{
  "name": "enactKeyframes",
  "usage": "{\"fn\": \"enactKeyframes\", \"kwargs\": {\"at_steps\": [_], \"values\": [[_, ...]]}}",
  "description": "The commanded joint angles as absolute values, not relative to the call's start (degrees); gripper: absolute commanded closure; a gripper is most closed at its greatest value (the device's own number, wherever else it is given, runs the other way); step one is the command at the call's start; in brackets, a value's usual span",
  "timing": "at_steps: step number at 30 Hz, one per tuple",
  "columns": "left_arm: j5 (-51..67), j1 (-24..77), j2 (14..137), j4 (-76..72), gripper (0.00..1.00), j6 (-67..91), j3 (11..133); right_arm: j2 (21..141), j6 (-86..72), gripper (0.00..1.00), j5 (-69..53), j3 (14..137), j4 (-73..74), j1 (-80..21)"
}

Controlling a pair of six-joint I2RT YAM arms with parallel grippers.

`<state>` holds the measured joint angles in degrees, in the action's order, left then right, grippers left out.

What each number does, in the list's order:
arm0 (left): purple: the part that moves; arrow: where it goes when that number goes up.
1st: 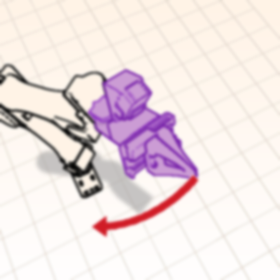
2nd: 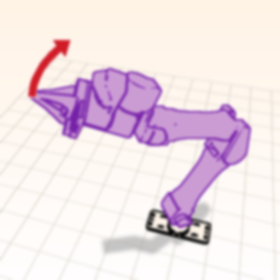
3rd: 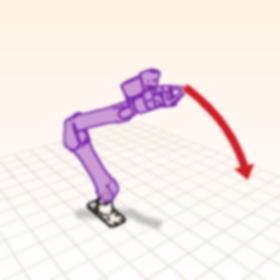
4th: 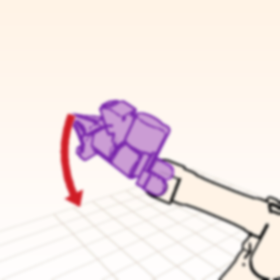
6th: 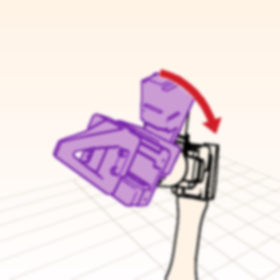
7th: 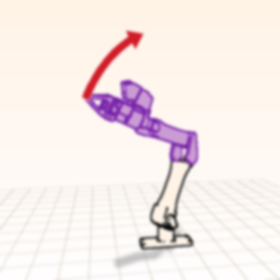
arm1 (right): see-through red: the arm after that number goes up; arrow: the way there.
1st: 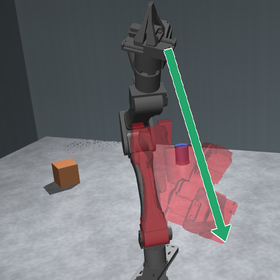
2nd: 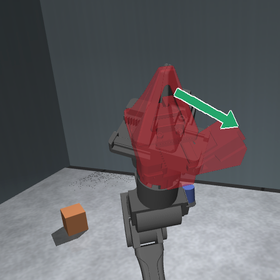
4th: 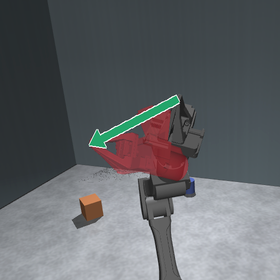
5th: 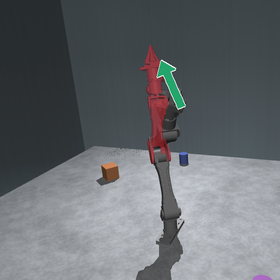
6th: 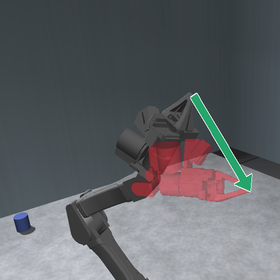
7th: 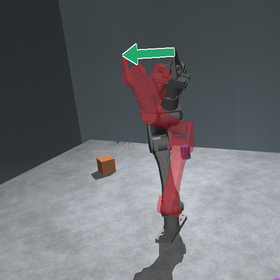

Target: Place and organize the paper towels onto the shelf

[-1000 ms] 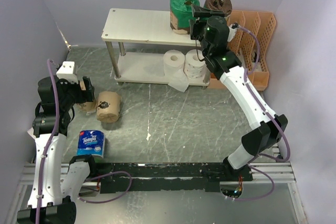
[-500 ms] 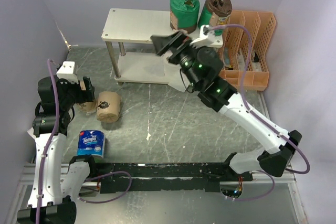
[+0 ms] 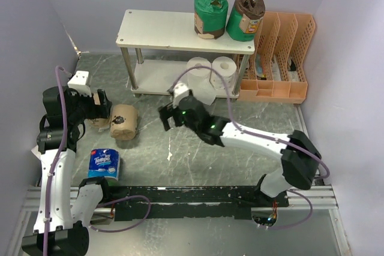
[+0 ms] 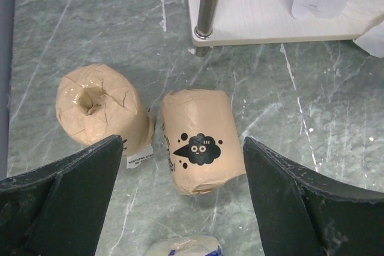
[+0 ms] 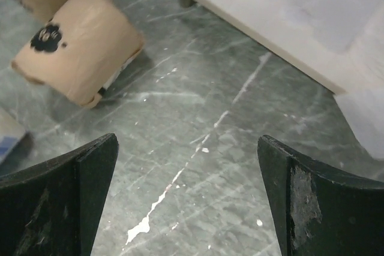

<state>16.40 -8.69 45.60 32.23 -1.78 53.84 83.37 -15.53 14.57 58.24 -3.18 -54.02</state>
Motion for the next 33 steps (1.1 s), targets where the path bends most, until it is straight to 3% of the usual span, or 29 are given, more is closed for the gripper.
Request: {"fn": "enactKeyframes", "kwargs": {"at_steps": [1,5,12,20,24,25,29,33], "values": [[21.2,-9.4,46.4,33.9,0.06,-3.5,56.4,89.8,1.4,0.00,22.9,63.8,-8.4,-62.0],[22.2,-9.5,46.9,34.6,0.06,-4.2,57.1,94.4,5.9,0.00,22.6,64.7,-13.1,-63.7],[21.8,-9.4,47.3,34.8,0.06,-4.7,57.1,101.0,7.6,0.00,8.8,68.8,-11.5,-64.5],[18.6,-9.4,47.5,34.5,0.06,-4.1,57.5,109.0,12.3,0.03,3.8,74.8,-12.7,-65.8],[11.0,-9.3,47.1,33.4,0.06,-2.5,58.2,113.5,11.8,0.05,2.5,79.0,-12.8,-65.8],[7.1,-9.5,47.0,32.6,0.02,-1.3,58.3,114.4,11.8,0.05,2.4,79.7,-13.3,-65.8],[-9.1,-9.5,46.9,29.2,0.06,1.6,57.7,118.3,12.2,0.07,2.3,82.7,-14.4,-65.8],[-12.1,-9.4,46.7,28.6,0.04,2.4,57.1,121.6,11.3,0.09,2.2,85.5,-14.1,-65.8]]}}
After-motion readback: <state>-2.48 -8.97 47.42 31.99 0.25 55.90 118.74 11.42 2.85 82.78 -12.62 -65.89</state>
